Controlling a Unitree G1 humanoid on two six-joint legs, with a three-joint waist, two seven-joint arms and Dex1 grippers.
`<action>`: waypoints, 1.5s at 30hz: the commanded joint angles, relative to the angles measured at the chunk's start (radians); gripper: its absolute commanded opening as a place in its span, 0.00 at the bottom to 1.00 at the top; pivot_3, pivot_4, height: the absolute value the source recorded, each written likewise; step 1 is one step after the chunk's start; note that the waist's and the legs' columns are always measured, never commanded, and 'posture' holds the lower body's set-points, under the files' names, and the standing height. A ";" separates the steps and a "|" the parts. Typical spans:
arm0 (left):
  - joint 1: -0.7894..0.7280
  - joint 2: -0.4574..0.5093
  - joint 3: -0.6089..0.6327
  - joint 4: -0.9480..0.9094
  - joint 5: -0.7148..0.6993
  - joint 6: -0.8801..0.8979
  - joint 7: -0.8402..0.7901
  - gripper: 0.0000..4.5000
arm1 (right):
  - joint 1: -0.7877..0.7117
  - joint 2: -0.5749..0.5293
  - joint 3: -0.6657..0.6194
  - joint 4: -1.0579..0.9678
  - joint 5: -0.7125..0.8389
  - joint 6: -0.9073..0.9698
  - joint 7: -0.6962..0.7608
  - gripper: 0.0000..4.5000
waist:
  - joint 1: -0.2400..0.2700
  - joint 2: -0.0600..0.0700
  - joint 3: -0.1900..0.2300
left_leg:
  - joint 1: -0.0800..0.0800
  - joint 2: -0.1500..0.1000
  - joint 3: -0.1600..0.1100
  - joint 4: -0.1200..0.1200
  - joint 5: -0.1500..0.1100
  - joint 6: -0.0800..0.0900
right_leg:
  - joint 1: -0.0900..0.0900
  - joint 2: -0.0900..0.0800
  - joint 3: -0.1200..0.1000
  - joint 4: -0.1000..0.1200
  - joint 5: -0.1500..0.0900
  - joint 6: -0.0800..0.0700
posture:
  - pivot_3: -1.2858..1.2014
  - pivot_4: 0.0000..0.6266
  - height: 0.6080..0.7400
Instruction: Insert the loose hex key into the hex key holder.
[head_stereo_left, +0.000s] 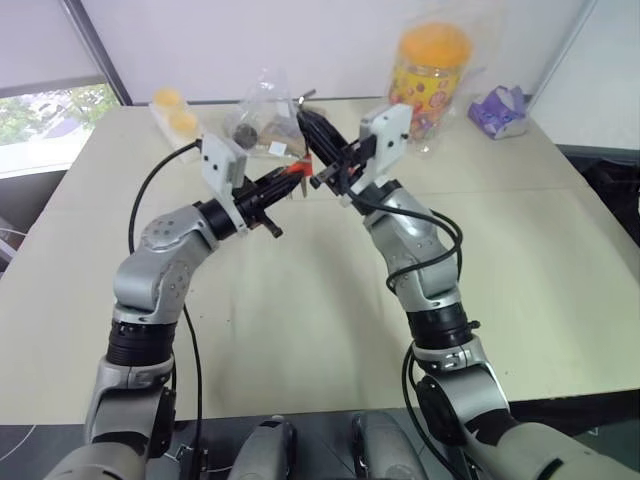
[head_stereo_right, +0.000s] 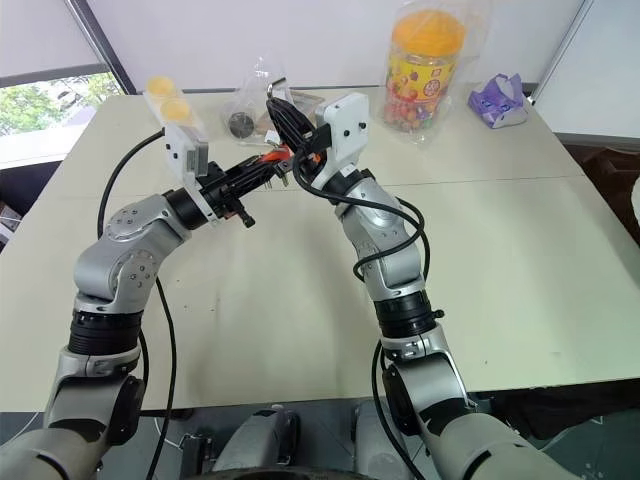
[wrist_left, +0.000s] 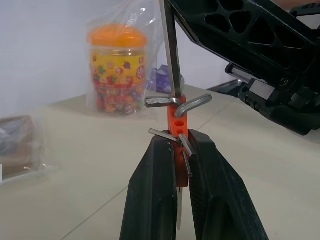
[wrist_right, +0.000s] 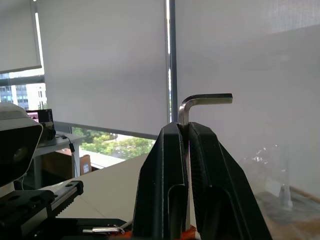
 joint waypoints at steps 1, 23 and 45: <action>-0.013 0.000 0.010 -0.046 -0.001 -0.019 -0.001 0.00 | -0.028 0.003 -0.011 -0.012 -0.002 -0.025 -0.002 0.01 | 0.000 0.000 0.000 | 0.000 0.000 0.000 0.000 0.000 0.000 | 0.000 0.000 0.000 0.000 0.000 0.000 | 0.52 0.24 1.00; -0.019 -0.007 0.014 -0.036 -0.002 -0.017 0.003 0.00 | 0.005 0.014 0.015 -0.039 -0.008 -0.013 0.001 0.01 | 0.000 0.000 0.000 | 0.000 0.000 0.000 0.000 0.000 0.000 | 0.000 0.000 0.000 0.000 0.000 0.000 | 0.52 0.24 1.00; -0.020 -0.013 0.026 -0.040 -0.020 -0.009 0.016 0.00 | 0.041 -0.014 0.042 -0.039 -0.086 -0.091 0.023 0.01 | 0.000 0.000 0.000 | 0.000 0.000 0.000 0.000 0.000 0.000 | 0.000 0.000 0.000 0.000 0.000 0.000 | 0.52 0.24 1.00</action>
